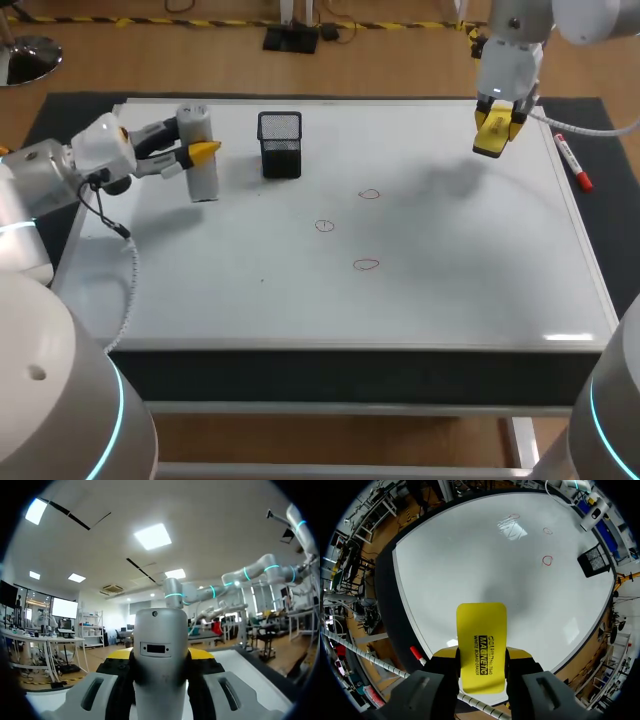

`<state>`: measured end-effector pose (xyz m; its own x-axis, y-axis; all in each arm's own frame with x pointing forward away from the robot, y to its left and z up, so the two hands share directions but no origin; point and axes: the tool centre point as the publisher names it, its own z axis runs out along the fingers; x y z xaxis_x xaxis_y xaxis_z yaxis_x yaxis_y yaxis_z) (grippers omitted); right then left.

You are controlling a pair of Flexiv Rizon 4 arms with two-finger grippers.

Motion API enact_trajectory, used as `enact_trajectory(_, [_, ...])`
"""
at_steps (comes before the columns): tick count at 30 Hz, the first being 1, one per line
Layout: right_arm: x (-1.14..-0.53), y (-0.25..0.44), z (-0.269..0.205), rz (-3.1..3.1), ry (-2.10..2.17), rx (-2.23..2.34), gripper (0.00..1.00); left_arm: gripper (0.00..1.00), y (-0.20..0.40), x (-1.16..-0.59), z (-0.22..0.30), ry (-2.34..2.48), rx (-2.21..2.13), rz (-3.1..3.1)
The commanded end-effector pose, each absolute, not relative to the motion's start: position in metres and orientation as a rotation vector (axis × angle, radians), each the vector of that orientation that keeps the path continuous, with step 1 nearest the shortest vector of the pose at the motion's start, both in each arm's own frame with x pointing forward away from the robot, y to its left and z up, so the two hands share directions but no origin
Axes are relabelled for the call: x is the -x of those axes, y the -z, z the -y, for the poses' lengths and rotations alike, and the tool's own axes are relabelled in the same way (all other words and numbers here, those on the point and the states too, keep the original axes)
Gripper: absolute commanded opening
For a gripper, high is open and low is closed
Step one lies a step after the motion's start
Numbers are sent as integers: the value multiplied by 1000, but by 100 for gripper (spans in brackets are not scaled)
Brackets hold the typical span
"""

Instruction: Pick up the inspection probe, press it on each red-marked spot on the whiteboard one by one, put down the probe, pick up the eraser, and wipe off all the red marks.

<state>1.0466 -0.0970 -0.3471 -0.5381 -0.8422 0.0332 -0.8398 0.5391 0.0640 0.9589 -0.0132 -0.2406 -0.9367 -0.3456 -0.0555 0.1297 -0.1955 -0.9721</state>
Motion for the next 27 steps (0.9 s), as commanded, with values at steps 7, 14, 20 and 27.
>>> enact_trajectory(7, [-1047, 346, 98, 2699, 60, -1481, 0, 0, 246, -972, 1, 2227, 256, -1734])
enact_trajectory(14, [-1047, 346, 98, 2699, 60, -1481, 0, 0, 246, -972, 1, 2227, 256, -1734])
enact_trajectory(20, [-1029, 337, 64, 2597, -62, -1631, 0, 0, 246, -972, 1, 2227, 256, -1734])
enact_trajectory(27, [-976, 350, 12, 2445, -65, -1818, 0, 0, 246, -972, 1, 2227, 256, -1734])
